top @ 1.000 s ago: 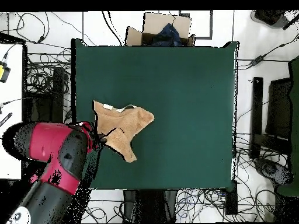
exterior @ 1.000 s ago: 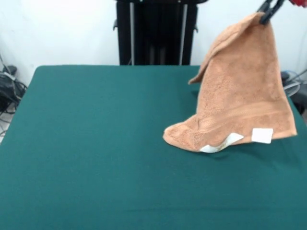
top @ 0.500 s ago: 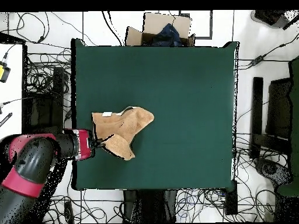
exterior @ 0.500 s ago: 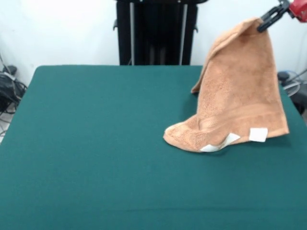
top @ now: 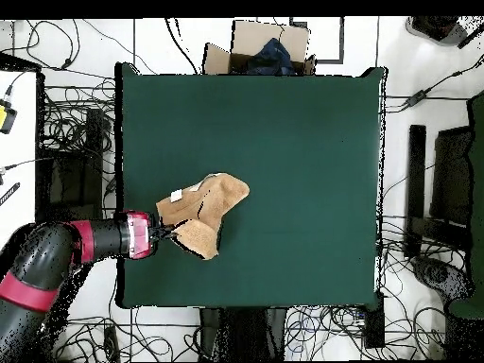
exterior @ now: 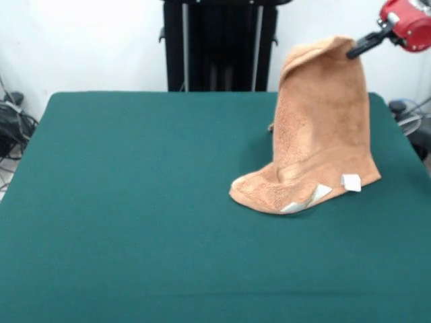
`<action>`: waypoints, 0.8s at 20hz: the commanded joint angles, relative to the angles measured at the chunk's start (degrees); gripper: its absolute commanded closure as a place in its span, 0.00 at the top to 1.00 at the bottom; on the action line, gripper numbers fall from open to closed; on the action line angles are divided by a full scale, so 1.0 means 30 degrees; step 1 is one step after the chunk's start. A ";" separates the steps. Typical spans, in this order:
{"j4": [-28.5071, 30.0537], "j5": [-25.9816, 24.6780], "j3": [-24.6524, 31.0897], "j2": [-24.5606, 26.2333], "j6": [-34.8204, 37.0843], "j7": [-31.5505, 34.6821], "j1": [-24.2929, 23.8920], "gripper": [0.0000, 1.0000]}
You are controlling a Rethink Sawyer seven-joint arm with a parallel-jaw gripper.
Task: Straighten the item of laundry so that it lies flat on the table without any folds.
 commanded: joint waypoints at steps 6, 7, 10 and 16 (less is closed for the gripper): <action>-0.6297 0.1380 -0.4074 0.5614 0.8301 1.0727 -0.1675 0.00; -0.6652 0.1489 -0.4336 0.5798 0.8806 1.1096 -0.1832 0.00; -0.7951 0.2231 -0.4890 0.6075 1.0653 1.2519 -0.2498 0.00; -0.9666 0.4324 -0.3772 0.4999 1.1255 1.2954 -0.3840 0.00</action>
